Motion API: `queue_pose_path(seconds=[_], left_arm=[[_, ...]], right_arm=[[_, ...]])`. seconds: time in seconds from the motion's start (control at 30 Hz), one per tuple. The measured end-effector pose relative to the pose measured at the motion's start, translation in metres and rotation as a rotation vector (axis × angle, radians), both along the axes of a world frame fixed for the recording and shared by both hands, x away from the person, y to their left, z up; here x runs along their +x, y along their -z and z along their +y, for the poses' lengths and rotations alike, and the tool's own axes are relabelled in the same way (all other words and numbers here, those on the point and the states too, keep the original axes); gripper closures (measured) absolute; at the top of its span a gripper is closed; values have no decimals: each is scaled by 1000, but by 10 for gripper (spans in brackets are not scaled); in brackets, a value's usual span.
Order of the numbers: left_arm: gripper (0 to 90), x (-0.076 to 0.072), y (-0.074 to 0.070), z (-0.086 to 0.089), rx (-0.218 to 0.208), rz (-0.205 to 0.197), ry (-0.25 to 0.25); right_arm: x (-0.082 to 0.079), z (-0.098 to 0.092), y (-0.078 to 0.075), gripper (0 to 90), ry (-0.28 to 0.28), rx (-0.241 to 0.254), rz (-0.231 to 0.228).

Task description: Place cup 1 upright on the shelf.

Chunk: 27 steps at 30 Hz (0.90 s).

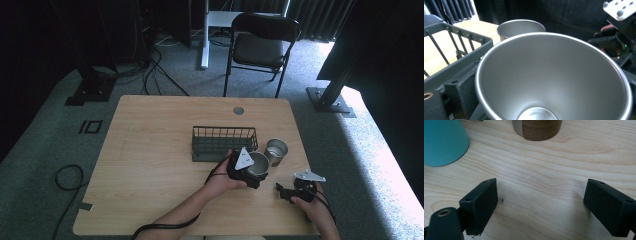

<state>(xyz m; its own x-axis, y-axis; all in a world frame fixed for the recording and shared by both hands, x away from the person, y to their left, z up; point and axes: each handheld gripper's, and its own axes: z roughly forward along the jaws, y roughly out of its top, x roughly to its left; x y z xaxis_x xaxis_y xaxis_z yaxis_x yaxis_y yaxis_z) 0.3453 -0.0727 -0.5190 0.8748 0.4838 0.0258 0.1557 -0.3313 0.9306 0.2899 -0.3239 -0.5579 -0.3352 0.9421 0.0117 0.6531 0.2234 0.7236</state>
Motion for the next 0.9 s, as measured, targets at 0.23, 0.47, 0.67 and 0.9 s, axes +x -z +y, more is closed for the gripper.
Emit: queue_pose_path(seconds=[0.23,0.47,0.67,0.9], left_arm=[[107,-3,0,-4,12,-20,-5],[132,0,-4,3,-32,-3,-17],[133,-3,-8,5,-41,0,-4],[133,-9,-19,5,-55,12,30]], right_arm=[[0,0,0,118,-1,-1,0],[0,0,0,118,0,0,0],[0,0,0,118,-1,-1,-2],[0,0,0,118,0,0,0]])
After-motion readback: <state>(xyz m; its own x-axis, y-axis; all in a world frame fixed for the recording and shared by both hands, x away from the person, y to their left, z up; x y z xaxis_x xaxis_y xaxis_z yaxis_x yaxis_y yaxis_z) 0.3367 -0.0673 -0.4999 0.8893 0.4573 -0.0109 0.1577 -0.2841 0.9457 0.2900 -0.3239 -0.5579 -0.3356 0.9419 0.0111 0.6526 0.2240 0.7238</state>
